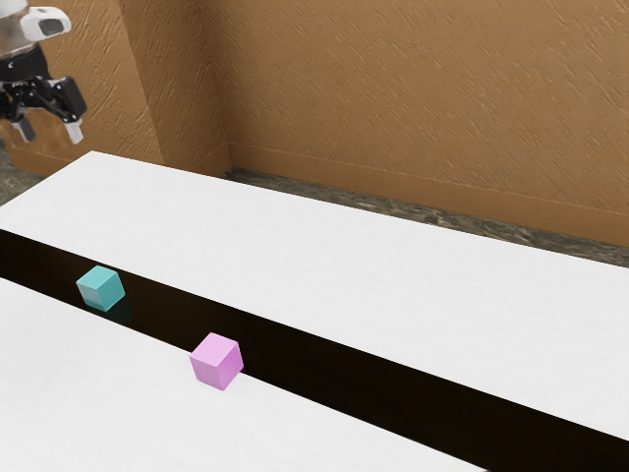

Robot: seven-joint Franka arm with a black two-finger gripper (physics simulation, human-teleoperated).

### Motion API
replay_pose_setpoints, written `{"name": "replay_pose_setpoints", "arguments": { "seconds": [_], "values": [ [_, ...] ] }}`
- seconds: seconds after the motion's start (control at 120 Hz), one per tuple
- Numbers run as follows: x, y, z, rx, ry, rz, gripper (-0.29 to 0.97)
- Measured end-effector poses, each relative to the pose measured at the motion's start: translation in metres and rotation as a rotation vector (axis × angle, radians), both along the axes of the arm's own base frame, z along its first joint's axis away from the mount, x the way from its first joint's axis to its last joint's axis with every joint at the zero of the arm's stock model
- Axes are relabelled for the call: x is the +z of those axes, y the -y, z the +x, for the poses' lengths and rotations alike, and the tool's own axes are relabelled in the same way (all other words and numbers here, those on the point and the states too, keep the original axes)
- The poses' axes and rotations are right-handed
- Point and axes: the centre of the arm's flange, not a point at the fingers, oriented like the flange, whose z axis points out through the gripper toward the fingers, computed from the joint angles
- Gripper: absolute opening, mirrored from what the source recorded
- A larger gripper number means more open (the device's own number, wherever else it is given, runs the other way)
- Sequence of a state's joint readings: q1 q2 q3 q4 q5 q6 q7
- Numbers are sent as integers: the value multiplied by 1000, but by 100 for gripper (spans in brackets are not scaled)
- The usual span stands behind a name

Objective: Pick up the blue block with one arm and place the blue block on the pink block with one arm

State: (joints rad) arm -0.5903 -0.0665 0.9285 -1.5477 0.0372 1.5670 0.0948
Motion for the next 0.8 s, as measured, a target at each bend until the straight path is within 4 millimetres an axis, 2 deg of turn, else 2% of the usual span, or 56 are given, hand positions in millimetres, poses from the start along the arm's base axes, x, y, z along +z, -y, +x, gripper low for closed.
{"name": "replay_pose_setpoints", "arguments": {
  "seconds": [0.05,0.083,0.125,0.167,0.225,0.283,0.333,0.4,0.442,0.483,0.558,0.65,0.717,0.8],
  "values": [
    [9,63,20,-108,23,8,66],
    [12,94,27,-161,32,9,66],
    [12,114,31,-187,33,11,66],
    [11,119,33,-187,32,17,66],
    [8,109,32,-163,23,33,66],
    [-8,85,27,-117,-7,27,66],
    [-43,49,14,-65,-52,-11,66],
    [-105,-7,-8,25,-111,-25,66],
    [-138,-29,-19,56,-133,-19,66],
    [-170,-42,-27,66,-144,-12,66],
    [-221,-53,-33,66,-160,29,66],
    [-258,-56,-27,49,-138,99,66],
    [-277,-47,-19,13,-103,134,66],
    [-277,-38,-8,-44,-22,142,66]
  ]
}}
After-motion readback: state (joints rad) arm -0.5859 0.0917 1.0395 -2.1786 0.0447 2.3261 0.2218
